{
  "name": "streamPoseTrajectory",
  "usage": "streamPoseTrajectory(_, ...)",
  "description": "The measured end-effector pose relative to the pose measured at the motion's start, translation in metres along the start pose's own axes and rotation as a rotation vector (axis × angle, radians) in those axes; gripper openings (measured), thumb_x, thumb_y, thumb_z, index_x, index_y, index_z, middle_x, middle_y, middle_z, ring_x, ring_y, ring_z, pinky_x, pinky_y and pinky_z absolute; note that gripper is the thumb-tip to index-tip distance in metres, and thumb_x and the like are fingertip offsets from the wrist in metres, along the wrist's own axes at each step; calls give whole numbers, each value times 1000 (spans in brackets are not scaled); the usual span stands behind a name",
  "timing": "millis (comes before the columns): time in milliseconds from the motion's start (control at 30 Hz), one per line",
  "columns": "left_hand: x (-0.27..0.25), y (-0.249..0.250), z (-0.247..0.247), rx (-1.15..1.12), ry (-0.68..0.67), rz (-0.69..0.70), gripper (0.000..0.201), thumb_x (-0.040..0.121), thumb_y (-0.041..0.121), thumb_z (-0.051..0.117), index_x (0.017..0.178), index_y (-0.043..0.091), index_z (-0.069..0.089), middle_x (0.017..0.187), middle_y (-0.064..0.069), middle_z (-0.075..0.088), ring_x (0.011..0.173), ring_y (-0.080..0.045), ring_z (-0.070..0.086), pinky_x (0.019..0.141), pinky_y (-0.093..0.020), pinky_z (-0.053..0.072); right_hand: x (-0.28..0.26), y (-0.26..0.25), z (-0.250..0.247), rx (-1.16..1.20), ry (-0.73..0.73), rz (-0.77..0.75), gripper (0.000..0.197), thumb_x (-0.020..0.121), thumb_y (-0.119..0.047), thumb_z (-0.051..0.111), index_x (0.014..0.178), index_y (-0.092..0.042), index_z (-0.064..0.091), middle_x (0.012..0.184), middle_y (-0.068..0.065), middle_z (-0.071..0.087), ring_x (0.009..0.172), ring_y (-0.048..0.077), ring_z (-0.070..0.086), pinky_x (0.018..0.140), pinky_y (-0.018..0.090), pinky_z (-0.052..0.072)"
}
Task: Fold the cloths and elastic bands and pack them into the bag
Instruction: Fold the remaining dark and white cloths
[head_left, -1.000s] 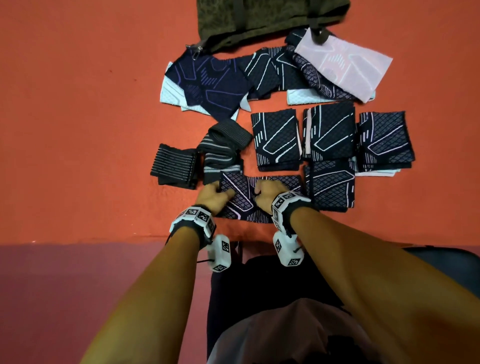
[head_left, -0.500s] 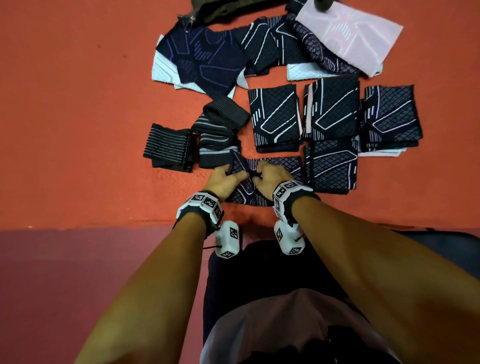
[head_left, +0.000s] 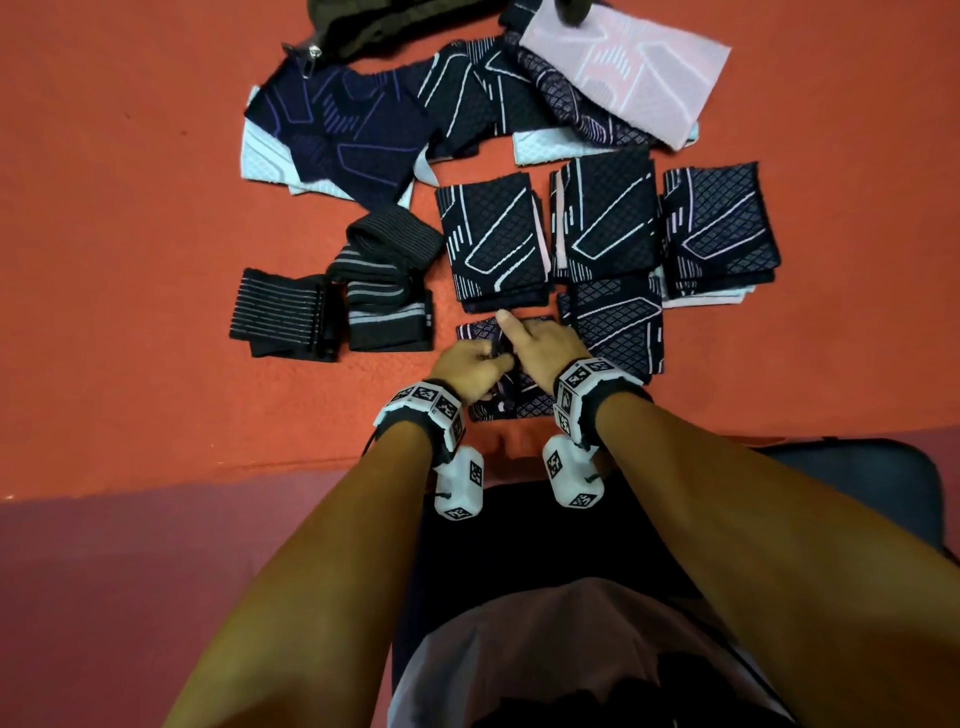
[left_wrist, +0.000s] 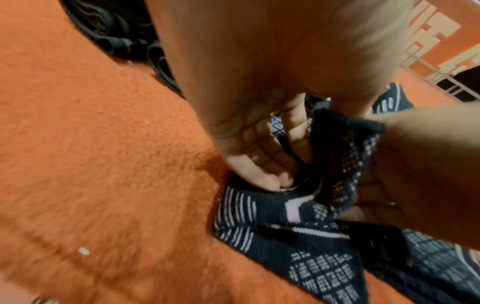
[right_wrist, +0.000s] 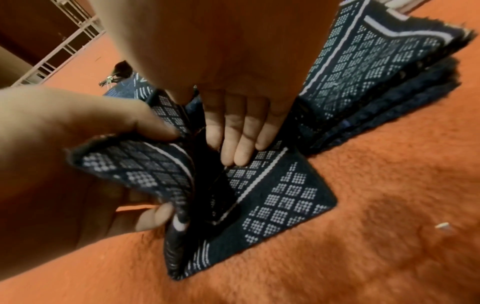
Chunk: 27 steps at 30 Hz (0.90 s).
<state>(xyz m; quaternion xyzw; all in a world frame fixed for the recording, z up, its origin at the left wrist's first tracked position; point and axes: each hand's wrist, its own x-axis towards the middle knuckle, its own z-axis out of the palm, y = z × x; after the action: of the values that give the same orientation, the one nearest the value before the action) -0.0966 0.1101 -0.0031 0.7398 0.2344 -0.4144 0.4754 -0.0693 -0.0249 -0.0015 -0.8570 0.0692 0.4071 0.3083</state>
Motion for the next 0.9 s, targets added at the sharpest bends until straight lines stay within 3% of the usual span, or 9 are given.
streamPoseTrajectory(100, 4, 4, 5, 130, -31, 17, 26, 88, 33, 64, 79, 9, 65, 74, -8, 69, 72, -26, 68, 78, -43, 61, 1, 1, -4, -24, 33, 15, 58, 96, -61, 32, 97, -16, 69, 95, 7, 65, 89, 27, 59, 84, 36, 47)
streamPoseTrajectory(200, 3, 4, 10, 156, -58, 21, 24, 85, 27, 69, 67, 20, 56, 60, 4, 53, 65, -18, 54, 81, -44, 58, -1, 2, -11, -115, 51, 58, 33, 96, -40, 46, 86, -13, 62, 90, 11, 63, 75, 26, 58, 68, 30, 46)
streamPoseTrajectory(333, 3, 2, 3, 78, -84, 12, 15, 89, 26, 70, 80, 18, 61, 77, -5, 66, 71, -18, 62, 74, -39, 57, -4, 1, -17, -238, 4, 97, 18, 89, -28, 56, 80, -12, 56, 81, 6, 58, 70, 24, 60, 61, 30, 49)
streamPoseTrajectory(467, 10, -6, -11, 107, 117, -13, 16, 92, 23, 67, 83, 15, 57, 75, 0, 63, 67, -16, 59, 69, -29, 51, -5, -3, -21, -329, -17, 114, 7, 90, -14, 57, 87, -7, 55, 87, 10, 55, 77, 29, 60, 69, 34, 54)
streamPoseTrajectory(533, 14, -12, -17, 159, 267, -54, 21, 89, 25, 70, 77, 19, 53, 78, -1, 63, 72, -18, 60, 69, -26, 49, -5, -4, -21, -349, -48, 117, 11, 90, -11, 57, 82, -6, 53, 86, 12, 57, 71, 27, 59, 62, 32, 51)
streamPoseTrajectory(633, 18, -17, -19, 200, 296, -96, 23, 87, 27, 72, 80, 21, 52, 92, -4, 66, 89, -26, 63, 85, -33, 52, -6, -7, -22, -358, -69, 129, 11, 91, -10, 58, 83, -5, 52, 93, 15, 61, 69, 25, 58, 62, 31, 49)
streamPoseTrajectory(700, 17, -16, -18, 223, 298, -86, 24, 87, 28, 73, 95, 16, 53, 94, -2, 64, 91, -23, 60, 87, -31, 49, -7, -9, -23, -350, -41, 126, 9, 92, -10, 58, 97, -2, 56, 101, 18, 63, 78, 30, 60, 67, 33, 52)
streamPoseTrajectory(767, 18, -17, -17, 210, 308, -75, 31, 86, 28, 74, 105, 14, 54, 94, -1, 65, 91, -21, 61, 87, -31, 49, -8, -10, -23, -347, 9, 120, 27, 92, -9, 58, 117, 1, 53, 108, 20, 63, 90, 35, 63, 73, 37, 52)
streamPoseTrajectory(900, 20, -18, -17, 141, 281, -85, 24, 82, 26, 78, 89, 21, 56, 94, -4, 72, 91, -23, 66, 87, -34, 53, -7, -9, -21, -348, 32, 139, 61, 89, -11, 62, 141, -7, 30, 110, 17, 61, 104, 37, 62, 81, 43, 51)
